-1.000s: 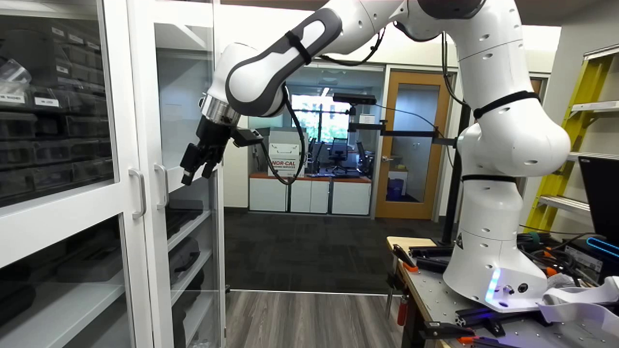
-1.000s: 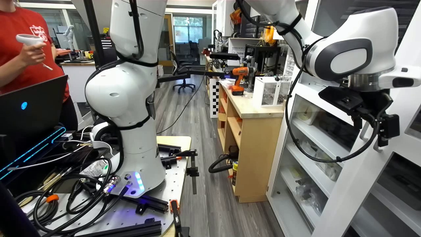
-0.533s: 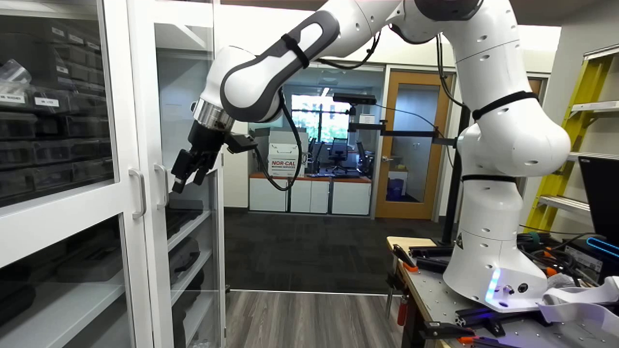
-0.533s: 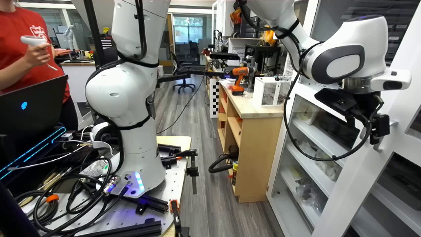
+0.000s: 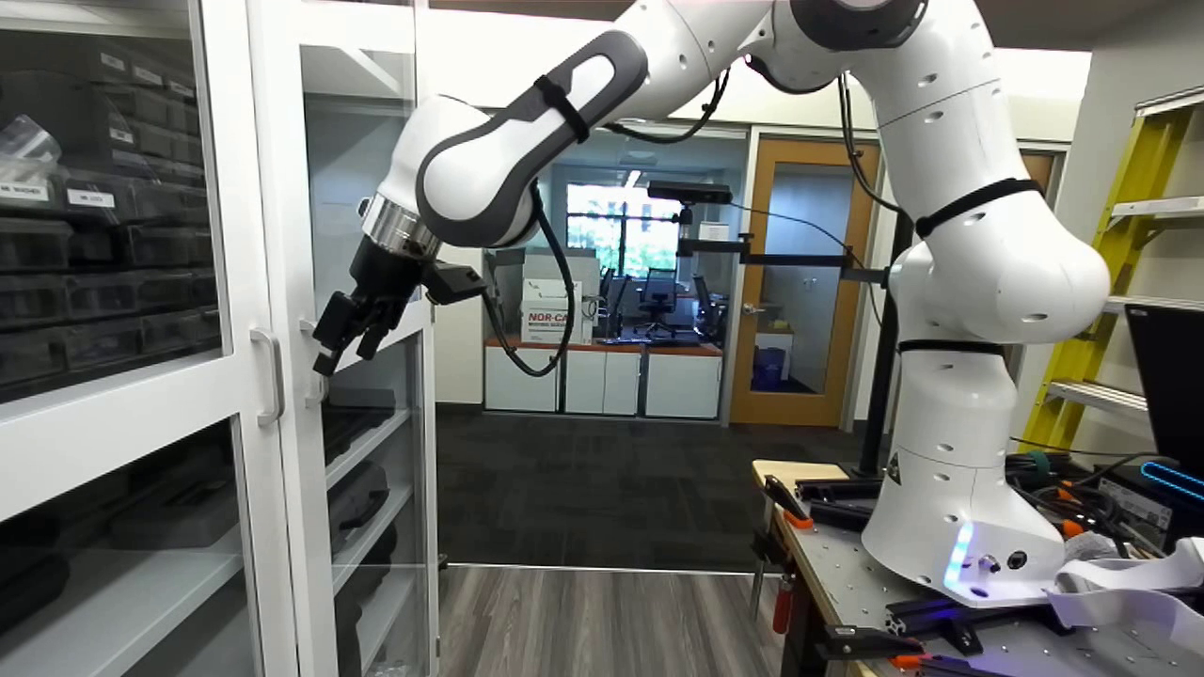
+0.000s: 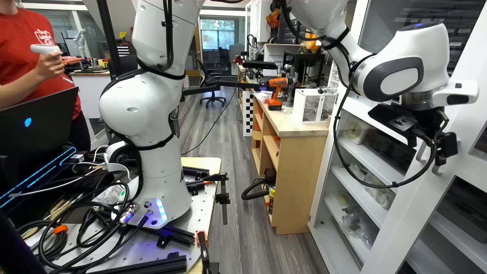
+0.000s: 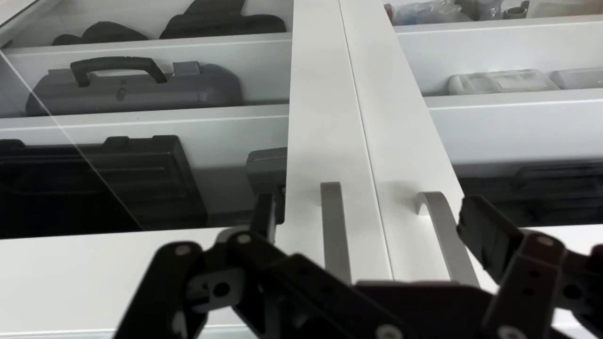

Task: Open the right cabinet door

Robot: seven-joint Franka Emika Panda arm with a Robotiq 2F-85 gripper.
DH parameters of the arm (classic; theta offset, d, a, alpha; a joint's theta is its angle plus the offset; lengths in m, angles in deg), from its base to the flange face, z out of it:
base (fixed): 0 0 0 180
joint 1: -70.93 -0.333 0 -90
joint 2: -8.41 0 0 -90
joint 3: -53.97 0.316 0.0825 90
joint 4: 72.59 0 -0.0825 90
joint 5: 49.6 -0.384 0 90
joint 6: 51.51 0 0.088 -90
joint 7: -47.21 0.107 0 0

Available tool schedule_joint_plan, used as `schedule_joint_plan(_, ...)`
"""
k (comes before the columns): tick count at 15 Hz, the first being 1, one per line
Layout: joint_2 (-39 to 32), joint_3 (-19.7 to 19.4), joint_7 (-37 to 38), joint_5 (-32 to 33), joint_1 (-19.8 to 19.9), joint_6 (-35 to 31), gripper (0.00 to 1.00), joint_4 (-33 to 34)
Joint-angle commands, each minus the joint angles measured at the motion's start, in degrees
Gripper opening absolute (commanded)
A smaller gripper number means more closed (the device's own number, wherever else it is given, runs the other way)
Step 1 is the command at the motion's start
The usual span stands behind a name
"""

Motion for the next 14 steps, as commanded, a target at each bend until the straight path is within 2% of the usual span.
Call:
schedule_joint_plan(1, -2.3, 0.76, -1.36, -0.31, 0.83, -1.65, 1.0, 2.85)
schedule_joint_plan(4, -3.31, 0.47, -1.38, 0.19, 0.82, -1.62, 1.0, 4.35)
schedule_joint_plan(6, -3.79, 0.36, -1.63, 0.37, 0.95, -1.79, 0.73, 5.27)
schedule_joint_plan(14, -2.27, 0.53, -2.88, -0.07, 1.65, 0.19, 0.2, 6.36)
